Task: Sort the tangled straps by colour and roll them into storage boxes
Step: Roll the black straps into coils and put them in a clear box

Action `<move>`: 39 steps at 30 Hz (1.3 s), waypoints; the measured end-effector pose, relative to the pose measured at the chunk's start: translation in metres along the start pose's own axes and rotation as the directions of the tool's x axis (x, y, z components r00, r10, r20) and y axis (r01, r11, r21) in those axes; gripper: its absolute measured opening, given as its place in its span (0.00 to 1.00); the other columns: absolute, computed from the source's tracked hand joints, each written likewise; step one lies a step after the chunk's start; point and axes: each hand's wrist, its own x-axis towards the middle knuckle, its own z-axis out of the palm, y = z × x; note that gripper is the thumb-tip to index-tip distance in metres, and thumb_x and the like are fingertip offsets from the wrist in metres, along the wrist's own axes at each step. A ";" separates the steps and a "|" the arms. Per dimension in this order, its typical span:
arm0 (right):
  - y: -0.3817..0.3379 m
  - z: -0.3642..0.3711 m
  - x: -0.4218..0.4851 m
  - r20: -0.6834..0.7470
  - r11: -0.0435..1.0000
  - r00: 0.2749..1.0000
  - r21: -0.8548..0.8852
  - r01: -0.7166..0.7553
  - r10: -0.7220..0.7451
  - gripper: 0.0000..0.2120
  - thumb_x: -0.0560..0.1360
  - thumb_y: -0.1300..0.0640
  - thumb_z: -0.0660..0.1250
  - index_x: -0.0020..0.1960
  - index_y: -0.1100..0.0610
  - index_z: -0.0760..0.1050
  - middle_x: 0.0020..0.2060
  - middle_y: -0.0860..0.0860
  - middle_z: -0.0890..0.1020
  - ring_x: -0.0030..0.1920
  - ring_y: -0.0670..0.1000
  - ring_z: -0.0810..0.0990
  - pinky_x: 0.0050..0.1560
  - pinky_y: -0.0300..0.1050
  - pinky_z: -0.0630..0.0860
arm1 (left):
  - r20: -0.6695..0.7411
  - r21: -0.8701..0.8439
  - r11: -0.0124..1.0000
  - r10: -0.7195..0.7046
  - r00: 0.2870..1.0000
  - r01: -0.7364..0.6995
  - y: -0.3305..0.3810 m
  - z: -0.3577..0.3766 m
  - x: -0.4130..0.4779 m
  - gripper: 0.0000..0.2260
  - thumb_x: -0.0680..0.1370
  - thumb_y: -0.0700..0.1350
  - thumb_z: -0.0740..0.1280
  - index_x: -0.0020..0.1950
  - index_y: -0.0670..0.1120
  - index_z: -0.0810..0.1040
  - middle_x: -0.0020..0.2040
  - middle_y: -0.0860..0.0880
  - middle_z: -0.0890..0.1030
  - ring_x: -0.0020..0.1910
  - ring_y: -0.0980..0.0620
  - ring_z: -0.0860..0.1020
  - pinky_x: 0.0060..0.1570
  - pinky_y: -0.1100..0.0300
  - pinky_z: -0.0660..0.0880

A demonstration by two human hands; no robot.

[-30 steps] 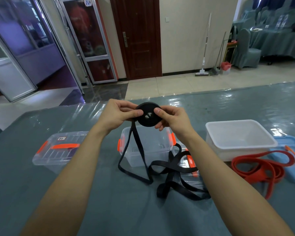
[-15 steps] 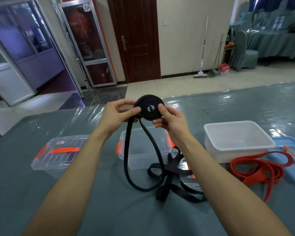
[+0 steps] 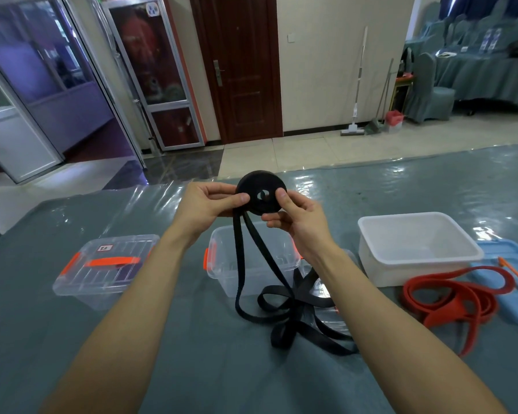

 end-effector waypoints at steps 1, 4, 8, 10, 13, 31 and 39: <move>0.000 -0.004 -0.001 0.051 0.998 0.998 -0.055 -0.030 0.033 0.15 0.83 0.52 0.71 0.64 0.61 0.82 0.56 0.60 0.88 0.40 0.57 0.89 0.39 0.44 0.85 | 0.022 0.037 0.999 0.000 1.000 -0.001 0.002 -0.005 0.001 0.15 0.70 0.51 0.84 0.54 0.49 0.91 0.51 0.43 0.90 0.51 0.43 0.90 0.53 0.54 0.87; -0.005 -0.018 0.001 0.144 0.870 0.986 -0.494 -0.005 0.087 0.24 0.78 0.43 0.78 0.69 0.51 0.80 0.58 0.50 0.88 0.40 0.59 0.90 0.31 0.46 0.82 | 0.118 0.219 0.975 -0.049 0.992 0.023 0.010 -0.022 0.004 0.12 0.70 0.50 0.84 0.52 0.51 0.91 0.47 0.46 0.91 0.48 0.46 0.90 0.51 0.58 0.86; -0.017 -0.010 0.011 0.211 0.567 0.974 -0.813 0.131 0.078 0.33 0.70 0.37 0.82 0.72 0.40 0.77 0.60 0.41 0.84 0.34 0.52 0.89 0.31 0.50 0.83 | 0.310 0.617 0.785 -0.177 0.934 -0.055 0.020 -0.023 0.014 0.07 0.73 0.52 0.83 0.49 0.59 0.91 0.42 0.56 0.90 0.46 0.57 0.89 0.52 0.56 0.84; -0.018 -0.001 0.017 0.281 0.491 0.945 -0.855 0.168 0.166 0.21 0.73 0.42 0.81 0.63 0.45 0.83 0.54 0.43 0.87 0.32 0.52 0.88 0.29 0.49 0.80 | 0.351 0.662 0.747 -0.229 0.908 -0.067 0.022 -0.018 0.017 0.07 0.73 0.51 0.83 0.48 0.60 0.91 0.42 0.57 0.90 0.46 0.60 0.88 0.53 0.57 0.83; -0.017 0.003 0.018 0.303 0.530 0.933 -0.833 0.160 0.194 0.09 0.76 0.49 0.80 0.52 0.52 0.87 0.43 0.51 0.90 0.34 0.54 0.89 0.30 0.46 0.79 | 0.362 0.625 0.777 -0.209 0.908 -0.071 0.022 -0.022 0.019 0.08 0.73 0.52 0.83 0.50 0.60 0.91 0.44 0.56 0.90 0.48 0.58 0.89 0.57 0.53 0.84; -0.013 0.006 0.010 0.071 0.985 0.996 -0.156 0.073 -0.062 0.12 0.79 0.55 0.77 0.58 0.62 0.86 0.47 0.63 0.89 0.35 0.54 0.87 0.37 0.42 0.84 | 0.115 0.003 0.999 -0.049 0.992 0.049 -0.011 -0.010 -0.003 0.17 0.73 0.50 0.83 0.60 0.48 0.89 0.53 0.42 0.90 0.53 0.41 0.90 0.54 0.55 0.86; 0.007 0.016 0.002 -0.040 0.994 0.995 -0.075 0.085 -0.089 0.09 0.82 0.57 0.74 0.54 0.64 0.84 0.43 0.62 0.89 0.32 0.54 0.87 0.34 0.43 0.84 | 0.140 -0.021 0.994 -0.101 0.985 0.105 -0.015 -0.009 -0.004 0.20 0.72 0.54 0.84 0.59 0.46 0.90 0.53 0.40 0.90 0.53 0.40 0.89 0.52 0.55 0.86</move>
